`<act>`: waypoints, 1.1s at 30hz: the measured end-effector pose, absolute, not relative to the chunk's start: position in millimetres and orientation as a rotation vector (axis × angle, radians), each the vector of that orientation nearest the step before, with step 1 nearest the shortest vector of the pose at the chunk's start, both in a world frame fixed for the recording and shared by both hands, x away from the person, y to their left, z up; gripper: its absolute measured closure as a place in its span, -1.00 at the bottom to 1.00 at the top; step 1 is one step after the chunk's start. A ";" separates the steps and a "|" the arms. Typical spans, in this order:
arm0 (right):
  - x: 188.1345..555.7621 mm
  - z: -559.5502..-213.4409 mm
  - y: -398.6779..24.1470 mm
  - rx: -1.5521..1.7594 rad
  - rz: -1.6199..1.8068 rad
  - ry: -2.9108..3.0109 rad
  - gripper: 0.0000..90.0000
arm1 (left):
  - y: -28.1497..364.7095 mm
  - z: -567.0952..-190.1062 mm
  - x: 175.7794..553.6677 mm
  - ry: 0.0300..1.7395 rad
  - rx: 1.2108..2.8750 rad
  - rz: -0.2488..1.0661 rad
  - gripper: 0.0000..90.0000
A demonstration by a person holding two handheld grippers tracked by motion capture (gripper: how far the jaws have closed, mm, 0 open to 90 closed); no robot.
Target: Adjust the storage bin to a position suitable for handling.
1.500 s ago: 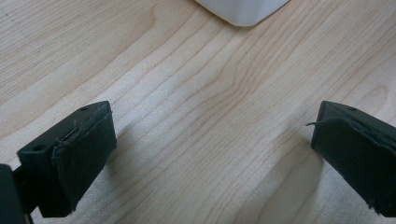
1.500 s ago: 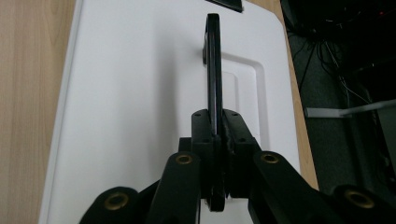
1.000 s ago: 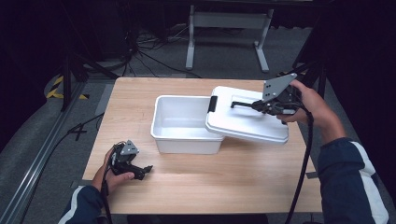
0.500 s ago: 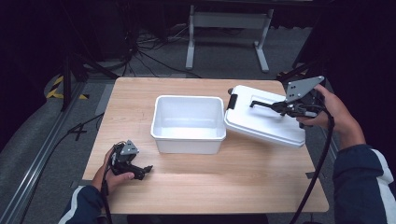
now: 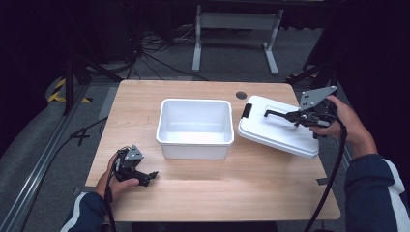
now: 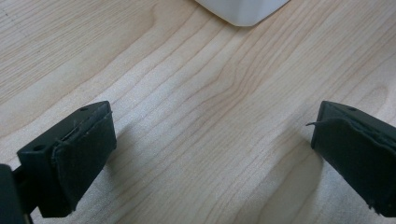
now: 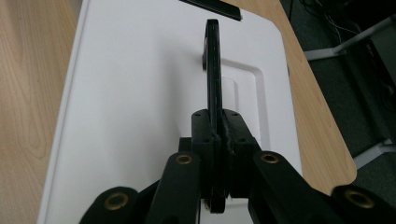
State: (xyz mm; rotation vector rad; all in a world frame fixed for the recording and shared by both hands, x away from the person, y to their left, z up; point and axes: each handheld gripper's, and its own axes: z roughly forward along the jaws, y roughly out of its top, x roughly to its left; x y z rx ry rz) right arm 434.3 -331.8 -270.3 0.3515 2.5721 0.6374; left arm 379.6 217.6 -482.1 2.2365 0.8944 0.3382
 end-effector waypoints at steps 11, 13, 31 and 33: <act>443.6 -299.4 -337.8 0.407 0.631 2.597 0.89 | 217.6 -482.1 379.6 0.894 2.237 0.338 -0.99; 446.1 -305.9 -337.9 0.418 0.620 2.602 0.89 | 217.5 -482.1 379.6 0.894 2.236 0.338 -0.99; 465.2 -344.2 -331.7 0.473 0.642 2.654 0.89 | 217.0 -482.5 379.0 0.903 2.232 0.319 -0.99; 466.6 -348.9 -330.6 0.478 0.641 2.656 0.89 | 217.0 -482.5 379.0 0.904 2.233 0.318 -0.99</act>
